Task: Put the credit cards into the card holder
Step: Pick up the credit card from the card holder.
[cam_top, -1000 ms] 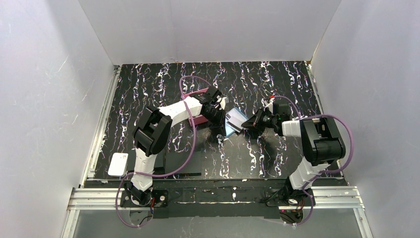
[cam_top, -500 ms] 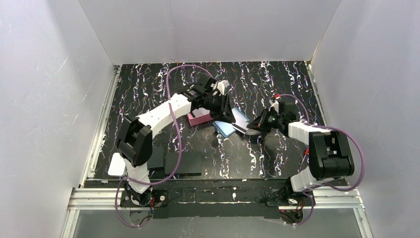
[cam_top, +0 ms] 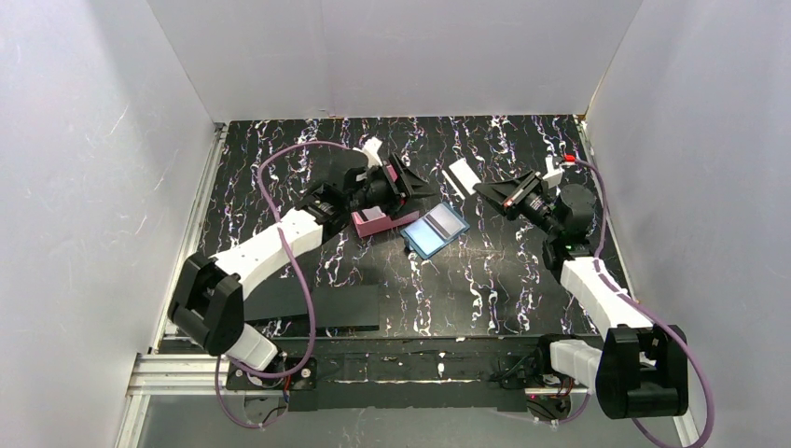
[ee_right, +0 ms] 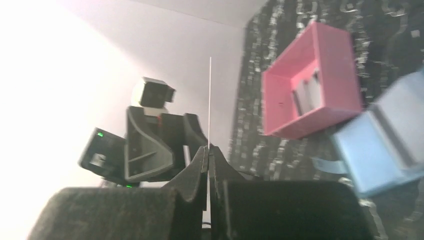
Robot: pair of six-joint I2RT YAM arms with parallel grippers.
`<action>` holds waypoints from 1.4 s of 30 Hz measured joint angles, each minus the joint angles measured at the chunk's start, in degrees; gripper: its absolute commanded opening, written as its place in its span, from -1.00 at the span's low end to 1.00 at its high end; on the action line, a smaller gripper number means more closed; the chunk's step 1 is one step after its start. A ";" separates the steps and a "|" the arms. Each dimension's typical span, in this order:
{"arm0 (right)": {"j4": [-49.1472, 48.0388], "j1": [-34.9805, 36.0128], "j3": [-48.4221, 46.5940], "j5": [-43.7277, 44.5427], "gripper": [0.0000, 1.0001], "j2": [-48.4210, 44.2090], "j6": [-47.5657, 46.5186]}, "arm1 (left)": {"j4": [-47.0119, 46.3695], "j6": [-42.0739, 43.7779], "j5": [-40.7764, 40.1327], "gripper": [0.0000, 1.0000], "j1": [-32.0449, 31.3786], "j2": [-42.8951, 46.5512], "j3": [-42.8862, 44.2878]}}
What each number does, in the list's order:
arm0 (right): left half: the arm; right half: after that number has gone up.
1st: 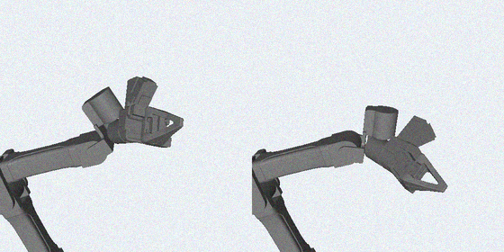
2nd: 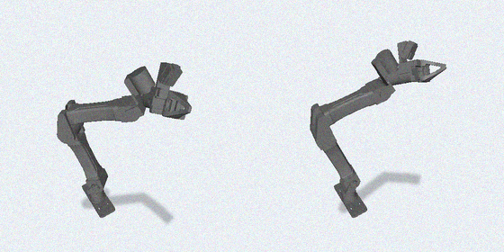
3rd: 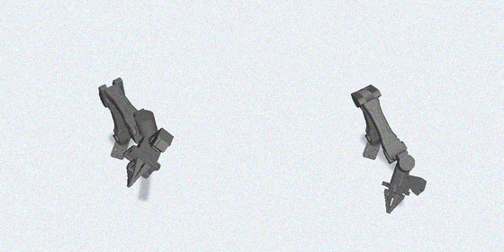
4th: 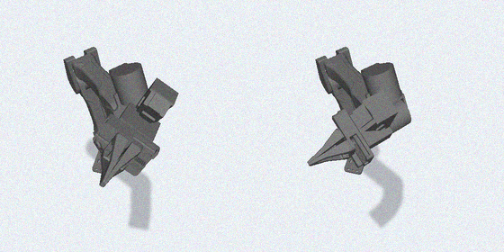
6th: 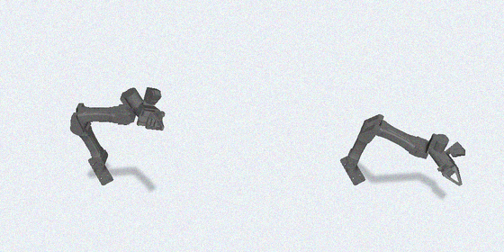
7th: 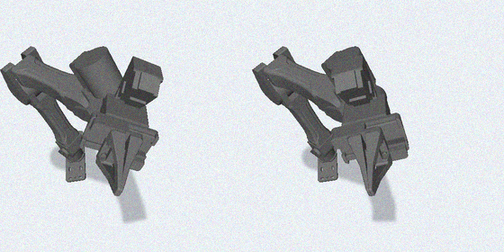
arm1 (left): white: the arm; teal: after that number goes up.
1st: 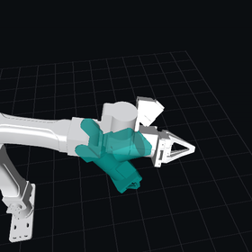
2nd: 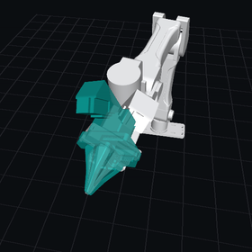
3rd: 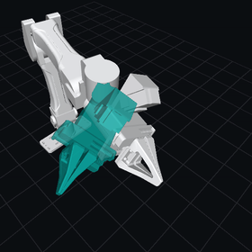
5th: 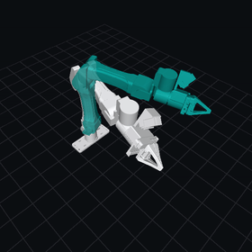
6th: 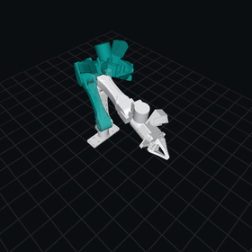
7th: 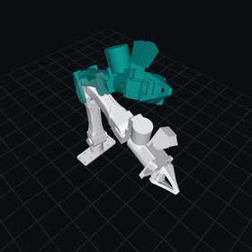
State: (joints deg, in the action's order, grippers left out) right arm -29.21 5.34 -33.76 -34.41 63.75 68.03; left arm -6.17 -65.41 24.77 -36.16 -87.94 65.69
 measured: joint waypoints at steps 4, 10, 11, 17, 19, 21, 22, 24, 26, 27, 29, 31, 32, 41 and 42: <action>-10.62 2.49 2.03 2.62 -0.97 0.13 13.97 | -8.79 -5.62 -3.41 0.37 -0.02 2.27 -2.23; -17.31 8.04 2.54 6.69 -0.97 0.17 22.56 | -17.90 -8.79 -3.45 -0.01 -0.90 0.15 -1.86; -17.92 8.76 2.54 7.30 -0.97 0.17 23.32 | -18.60 -9.01 -3.52 -0.17 -1.16 -0.02 -1.86; -18.95 10.82 2.54 9.01 -0.31 0.17 24.35 | -23.41 -9.68 -3.82 -1.00 -1.92 -0.28 -1.84; -17.66 10.29 2.40 8.11 -0.09 0.09 22.45 | -25.46 -9.55 -3.28 -1.00 -1.92 -0.72 -1.84; -16.00 8.79 1.77 4.57 -0.02 0.09 19.02 | -27.34 -9.42 -2.14 -1.00 -1.92 -1.55 -1.84; -15.63 7.67 1.18 2.49 -0.02 0.39 17.53 | -28.09 -9.35 -1.42 -1.00 -1.90 -1.92 -1.84; -15.50 5.88 -1.05 -1.90 -0.06 1.81 15.06 | -29.66 -9.35 0.59 -1.00 -1.84 -2.78 -1.84; -15.54 5.07 -3.78 -5.64 -0.15 3.65 13.31 | -31.21 -9.46 2.69 -1.00 -1.84 -3.34 -1.84; -15.47 4.94 -5.16 -7.56 -0.22 4.35 12.48 | -32.15 -9.62 3.74 -1.00 -1.84 -3.45 -1.90; -14.51 4.87 -6.91 -10.67 -0.35 4.52 10.38 | -33.83 -9.68 4.96 -1.00 -1.84 -3.45 -2.16; -13.64 4.90 -8.50 -12.79 -0.44 4.57 9.01 | -34.97 -9.68 5.95 -1.00 -1.84 -3.45 -2.40; -13.29 4.87 -9.16 -13.66 -0.45 4.57 8.13 | -35.43 -9.81 6.19 -1.00 -1.84 -3.45 -2.49; -9.84 4.04 -10.40 -16.02 -0.97 5.97 3.74 | -37.44 -9.79 8.11 -1.00 -1.84 -3.45 -4.17; -9.79 3.76 -10.40 -16.35 -0.97 6.29 3.82 | -37.16 -9.55 8.17 -1.00 -1.84 -3.45 -4.28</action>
State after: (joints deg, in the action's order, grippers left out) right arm -39.00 9.10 -44.16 -50.76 70.04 71.85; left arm -43.33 -74.96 32.95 -38.00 -91.39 61.41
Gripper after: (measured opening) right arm 0.136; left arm 0.010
